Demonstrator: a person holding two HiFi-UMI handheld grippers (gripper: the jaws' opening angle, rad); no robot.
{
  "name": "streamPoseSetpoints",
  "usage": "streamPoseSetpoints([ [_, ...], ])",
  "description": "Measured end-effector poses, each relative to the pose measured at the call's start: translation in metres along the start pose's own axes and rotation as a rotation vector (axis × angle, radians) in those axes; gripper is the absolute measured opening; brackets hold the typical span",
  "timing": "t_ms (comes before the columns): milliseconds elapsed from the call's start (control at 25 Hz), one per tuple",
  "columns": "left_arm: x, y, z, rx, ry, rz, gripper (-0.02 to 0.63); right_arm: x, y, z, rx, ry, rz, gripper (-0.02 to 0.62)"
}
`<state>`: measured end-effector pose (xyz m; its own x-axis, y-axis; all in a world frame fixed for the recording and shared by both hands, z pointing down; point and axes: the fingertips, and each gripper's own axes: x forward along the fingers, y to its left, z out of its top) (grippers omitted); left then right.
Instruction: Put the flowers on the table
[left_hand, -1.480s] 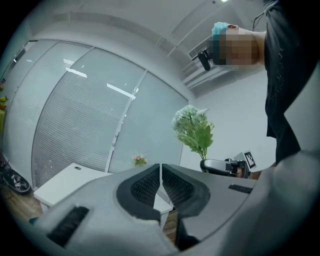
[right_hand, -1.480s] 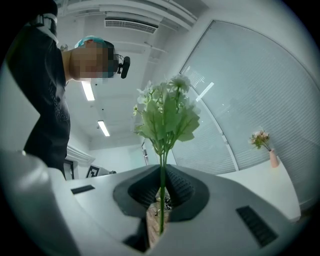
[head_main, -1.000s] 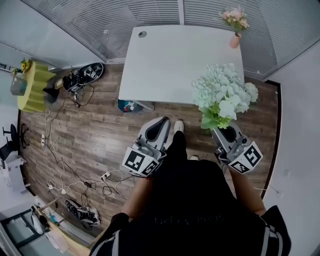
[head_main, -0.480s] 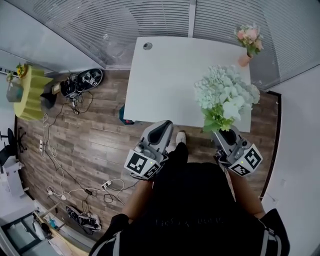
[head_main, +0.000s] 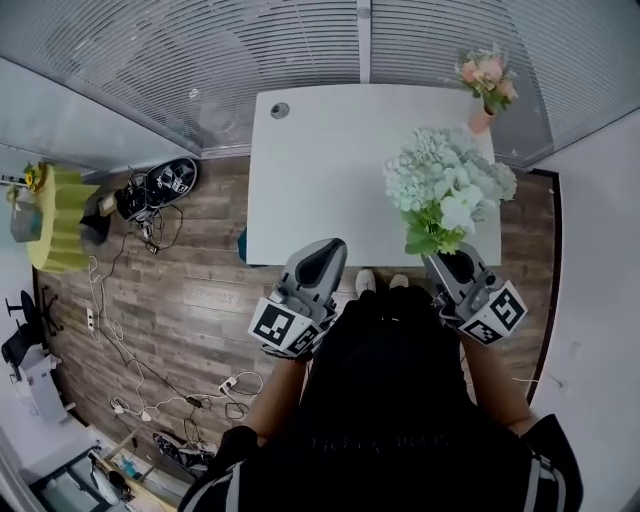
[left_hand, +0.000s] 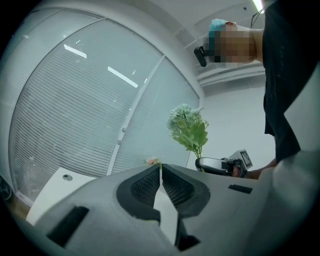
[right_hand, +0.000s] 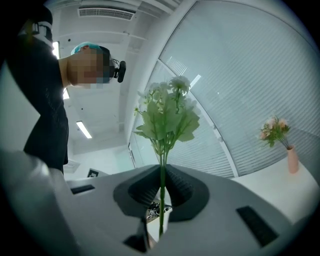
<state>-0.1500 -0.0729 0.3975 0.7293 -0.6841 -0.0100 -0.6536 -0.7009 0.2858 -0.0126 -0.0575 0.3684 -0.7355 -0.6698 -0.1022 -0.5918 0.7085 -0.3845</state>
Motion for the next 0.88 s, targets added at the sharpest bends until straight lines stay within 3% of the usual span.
streamPoseSetpoints([
  [240, 0.064, 0.018, 0.007, -0.011, 0.030, -0.006, 0.026, 0.019, -0.071, 0.015, 0.043, 0.027, -0.027, 0.044],
  [400, 0.064, 0.013, 0.026, -0.015, 0.032, 0.005, 0.026, 0.020, -0.068, 0.024, 0.050, 0.057, -0.035, 0.044],
  [640, 0.091, 0.010, -0.011, -0.009, 0.063, 0.022, 0.026, 0.005, -0.109, -0.010, 0.097, 0.082, -0.034, 0.044],
  [880, 0.101, 0.004, -0.016, -0.001, 0.077, 0.044, 0.026, 0.003, -0.123, -0.017, 0.119, 0.103, -0.014, 0.044],
])
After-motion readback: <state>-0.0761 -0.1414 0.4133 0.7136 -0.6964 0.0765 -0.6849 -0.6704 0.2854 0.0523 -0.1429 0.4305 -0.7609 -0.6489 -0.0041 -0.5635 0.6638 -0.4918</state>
